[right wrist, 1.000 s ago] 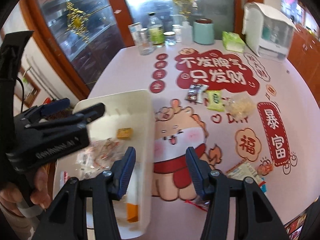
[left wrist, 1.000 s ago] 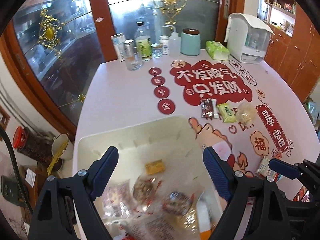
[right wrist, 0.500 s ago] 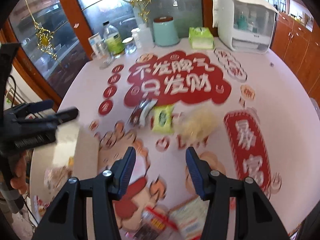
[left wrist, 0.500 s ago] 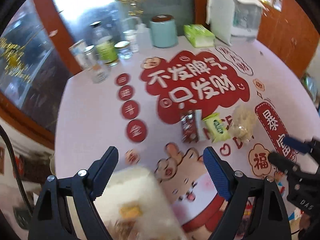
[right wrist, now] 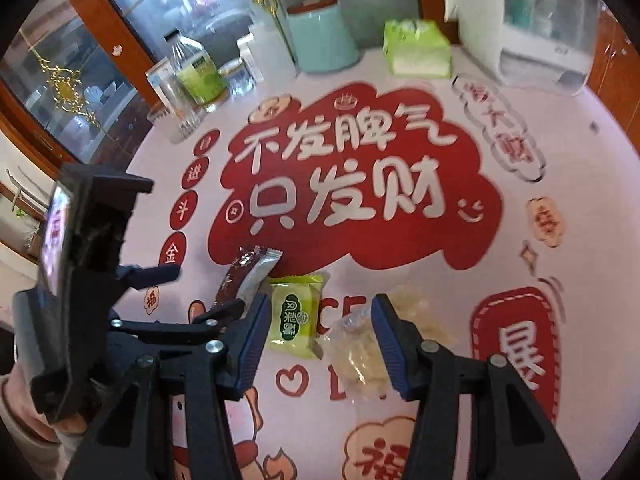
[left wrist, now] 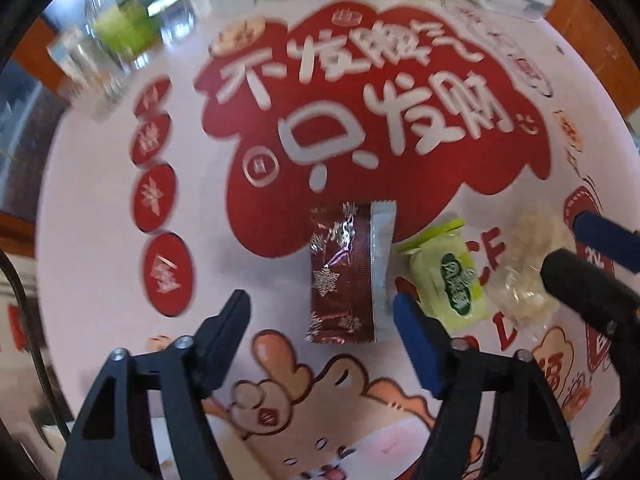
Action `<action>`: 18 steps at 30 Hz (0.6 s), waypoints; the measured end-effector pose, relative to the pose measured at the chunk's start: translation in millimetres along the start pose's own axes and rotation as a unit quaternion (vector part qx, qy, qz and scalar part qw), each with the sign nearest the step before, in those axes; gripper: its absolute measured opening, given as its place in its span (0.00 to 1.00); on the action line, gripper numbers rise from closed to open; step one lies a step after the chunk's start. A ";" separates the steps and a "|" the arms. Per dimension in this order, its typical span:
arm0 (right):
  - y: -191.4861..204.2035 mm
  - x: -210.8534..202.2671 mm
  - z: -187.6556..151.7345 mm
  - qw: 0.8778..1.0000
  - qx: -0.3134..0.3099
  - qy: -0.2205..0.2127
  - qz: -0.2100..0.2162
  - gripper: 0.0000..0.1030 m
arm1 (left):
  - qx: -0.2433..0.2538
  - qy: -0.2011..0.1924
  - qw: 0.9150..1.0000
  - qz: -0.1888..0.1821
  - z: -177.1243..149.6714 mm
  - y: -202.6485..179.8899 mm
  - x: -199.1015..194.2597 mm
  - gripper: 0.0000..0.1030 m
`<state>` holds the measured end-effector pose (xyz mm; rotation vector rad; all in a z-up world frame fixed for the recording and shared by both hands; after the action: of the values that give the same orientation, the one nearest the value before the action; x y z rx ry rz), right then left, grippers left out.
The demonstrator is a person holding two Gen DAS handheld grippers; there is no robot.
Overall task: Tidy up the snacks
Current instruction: 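Grasp the brown snowflake packet with left tool while right tool grasps green packet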
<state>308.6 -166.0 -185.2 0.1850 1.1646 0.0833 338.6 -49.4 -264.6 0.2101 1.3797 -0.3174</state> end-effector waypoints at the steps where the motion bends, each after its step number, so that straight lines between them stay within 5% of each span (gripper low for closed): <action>1: 0.9 7.2 -0.6 1.000 0.002 0.009 0.005 0.51 | -0.007 0.006 1.000 -0.004 -0.9 0.3 5.9 0.65; 5: 6.9 30.4 -2.9 0.999 0.005 0.042 0.032 0.51 | -0.011 0.004 1.000 -0.015 -1.8 -1.1 15.7 0.59; 7: 9.3 39.5 -3.2 0.998 0.010 0.055 0.038 0.51 | -0.006 -0.003 1.000 -0.023 -1.1 -3.4 14.3 0.41; 10: 12.0 50.4 -2.8 0.996 0.018 0.075 0.049 0.51 | 0.011 -0.007 1.000 -0.016 -1.0 -6.4 12.8 0.28; 18: 24.7 69.3 -4.7 0.994 0.007 0.106 0.039 0.51 | 0.035 -0.031 0.999 0.020 -8.2 -1.3 -21.2 0.21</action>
<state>332.4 -130.1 -245.1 0.2379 1.3695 0.1676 327.3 -45.8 -245.2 0.2828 1.3026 -0.3357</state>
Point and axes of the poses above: each gripper's, at about its wrist camera, not at the fingertips, and x roughly the way its jaws point, y to its left, z to its top, the point moved 8 cm from there along x, roughly the way its jaws point, and after that the axes turned 5 degrees about -z, right-handed, at the moved point
